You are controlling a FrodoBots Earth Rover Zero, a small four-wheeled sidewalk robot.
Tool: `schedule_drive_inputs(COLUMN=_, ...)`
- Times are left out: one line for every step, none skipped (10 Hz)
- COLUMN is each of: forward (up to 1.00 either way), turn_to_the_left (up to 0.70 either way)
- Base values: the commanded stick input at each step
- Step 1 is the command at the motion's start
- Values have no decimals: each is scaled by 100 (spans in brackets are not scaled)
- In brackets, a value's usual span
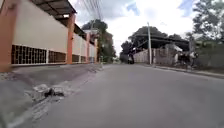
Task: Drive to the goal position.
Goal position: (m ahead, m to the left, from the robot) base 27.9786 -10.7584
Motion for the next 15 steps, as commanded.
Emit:
schedule_drive_inputs(forward=100, turn_to_the_left=0)
schedule_drive_inputs(forward=100, turn_to_the_left=0)
schedule_drive_inputs(forward=100, turn_to_the_left=0)
schedule_drive_inputs(forward=100, turn_to_the_left=0)
schedule_drive_inputs(forward=100, turn_to_the_left=0)
schedule_drive_inputs(forward=100, turn_to_the_left=0)
schedule_drive_inputs(forward=100, turn_to_the_left=0)
schedule_drive_inputs(forward=100, turn_to_the_left=0)
schedule_drive_inputs(forward=100, turn_to_the_left=0)
schedule_drive_inputs(forward=100, turn_to_the_left=0)
schedule_drive_inputs(forward=100, turn_to_the_left=0)
schedule_drive_inputs(forward=100, turn_to_the_left=0)
schedule_drive_inputs(forward=100, turn_to_the_left=0)
schedule_drive_inputs(forward=100, turn_to_the_left=0)
schedule_drive_inputs(forward=100, turn_to_the_left=0)
